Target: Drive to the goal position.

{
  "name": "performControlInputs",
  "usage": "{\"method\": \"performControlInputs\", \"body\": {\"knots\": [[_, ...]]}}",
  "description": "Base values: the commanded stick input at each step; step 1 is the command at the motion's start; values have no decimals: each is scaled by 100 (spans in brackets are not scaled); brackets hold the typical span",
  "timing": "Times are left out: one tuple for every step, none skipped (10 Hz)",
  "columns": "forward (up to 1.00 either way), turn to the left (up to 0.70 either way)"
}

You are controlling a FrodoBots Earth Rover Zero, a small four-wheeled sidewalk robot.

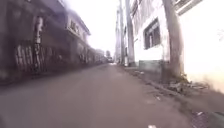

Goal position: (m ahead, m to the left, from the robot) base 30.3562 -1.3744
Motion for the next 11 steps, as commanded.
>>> {"method": "performControlInputs", "body": {"knots": [[100, 0], [100, 0], [100, 0], [100, 0], [100, 0], [100, 0], [100, 0], [100, 0], [100, 0], [100, 0], [100, 0]]}}
